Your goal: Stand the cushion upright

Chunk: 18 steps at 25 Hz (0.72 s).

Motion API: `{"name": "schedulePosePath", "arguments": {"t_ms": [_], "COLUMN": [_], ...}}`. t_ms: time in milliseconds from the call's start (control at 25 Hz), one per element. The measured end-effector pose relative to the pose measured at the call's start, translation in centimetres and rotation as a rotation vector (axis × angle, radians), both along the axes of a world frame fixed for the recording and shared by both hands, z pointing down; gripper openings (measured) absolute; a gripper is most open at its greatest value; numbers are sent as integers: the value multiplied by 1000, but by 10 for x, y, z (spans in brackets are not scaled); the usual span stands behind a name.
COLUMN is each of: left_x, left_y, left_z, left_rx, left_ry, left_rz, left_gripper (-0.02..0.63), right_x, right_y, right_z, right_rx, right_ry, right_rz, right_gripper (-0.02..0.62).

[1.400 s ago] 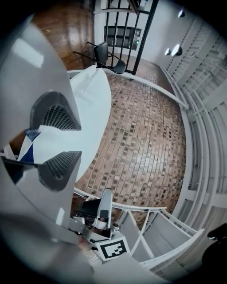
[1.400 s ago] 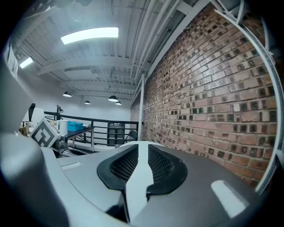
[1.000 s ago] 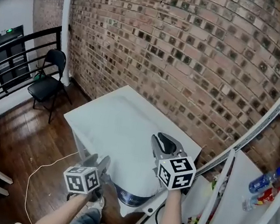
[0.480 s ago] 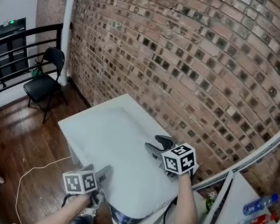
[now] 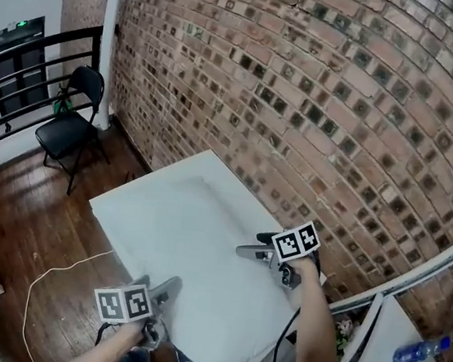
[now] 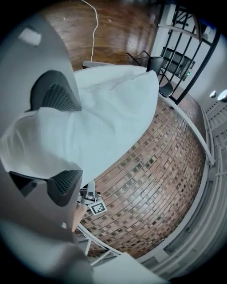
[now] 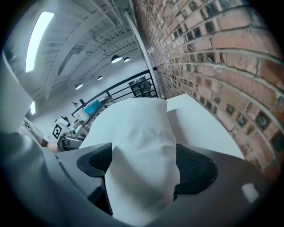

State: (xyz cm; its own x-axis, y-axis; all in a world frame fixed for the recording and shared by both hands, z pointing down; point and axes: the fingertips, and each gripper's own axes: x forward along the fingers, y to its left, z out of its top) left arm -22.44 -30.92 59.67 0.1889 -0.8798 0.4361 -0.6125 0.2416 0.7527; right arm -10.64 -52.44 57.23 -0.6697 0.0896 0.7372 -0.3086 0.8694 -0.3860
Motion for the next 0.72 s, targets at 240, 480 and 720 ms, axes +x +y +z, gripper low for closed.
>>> {"name": "schedulePosePath", "arguments": {"t_ms": [240,480,720], "left_x": [0,2,8], "left_y": [-8,-21,-32], "left_z": [8,15,5], "left_rx": [-6,-12,25], "left_ry": [72,105,35], "left_rz": [29,82,130], "left_gripper": [400,365,189], "right_x": [-13,-22,-20], "right_y": [-9,5,8], "right_z": [25,46,45], "right_rx": [-182,-294,-302], "right_ry": [45,83,80], "right_rz": [-13,-57,-33], "right_gripper": [454,366,205]}}
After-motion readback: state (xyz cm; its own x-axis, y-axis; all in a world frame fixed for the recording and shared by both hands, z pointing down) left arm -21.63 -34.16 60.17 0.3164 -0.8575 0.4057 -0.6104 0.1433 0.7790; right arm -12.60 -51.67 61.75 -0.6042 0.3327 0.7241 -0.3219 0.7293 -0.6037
